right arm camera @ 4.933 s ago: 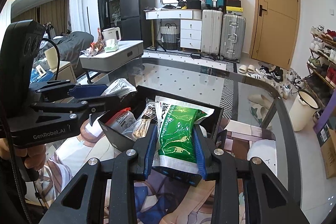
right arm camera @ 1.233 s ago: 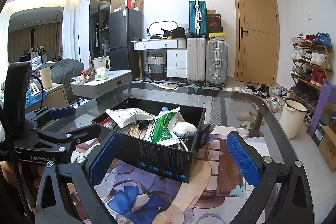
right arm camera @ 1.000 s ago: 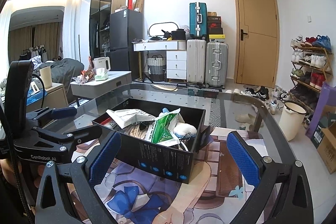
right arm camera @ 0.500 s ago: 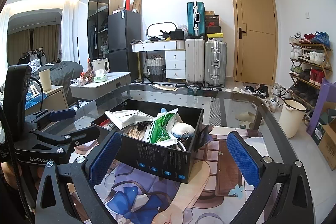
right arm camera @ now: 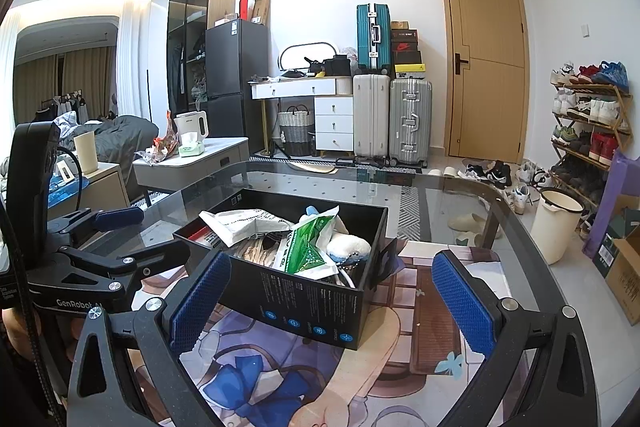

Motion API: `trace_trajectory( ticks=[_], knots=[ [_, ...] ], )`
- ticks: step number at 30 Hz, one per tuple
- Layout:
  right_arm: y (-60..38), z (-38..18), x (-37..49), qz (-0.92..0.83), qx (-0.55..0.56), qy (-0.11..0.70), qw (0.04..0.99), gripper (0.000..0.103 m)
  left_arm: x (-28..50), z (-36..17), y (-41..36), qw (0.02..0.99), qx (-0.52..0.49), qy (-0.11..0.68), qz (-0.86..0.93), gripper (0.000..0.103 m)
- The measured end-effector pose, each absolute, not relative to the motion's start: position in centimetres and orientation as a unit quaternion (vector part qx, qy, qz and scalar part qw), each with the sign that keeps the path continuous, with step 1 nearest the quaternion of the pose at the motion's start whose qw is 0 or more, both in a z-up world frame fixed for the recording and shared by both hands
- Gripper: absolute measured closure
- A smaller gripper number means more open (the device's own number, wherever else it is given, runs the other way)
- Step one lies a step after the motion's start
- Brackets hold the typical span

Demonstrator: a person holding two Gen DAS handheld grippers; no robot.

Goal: Organize soft objects

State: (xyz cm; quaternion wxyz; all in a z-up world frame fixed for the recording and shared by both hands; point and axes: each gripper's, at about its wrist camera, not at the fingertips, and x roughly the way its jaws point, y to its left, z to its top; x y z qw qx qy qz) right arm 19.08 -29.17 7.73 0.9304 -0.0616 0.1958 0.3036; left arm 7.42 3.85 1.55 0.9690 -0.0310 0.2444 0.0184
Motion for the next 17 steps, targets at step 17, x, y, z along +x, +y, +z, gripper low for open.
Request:
trace_trajectory(
  ticks=[17],
  knots=[
    [-29.13, 7.75, 19.06, 0.304, -0.062, 0.196, 0.93, 0.001, 7.13, 1.69, 3.51, 0.971, -0.028, 0.237, 0.026, 0.0]
  ],
)
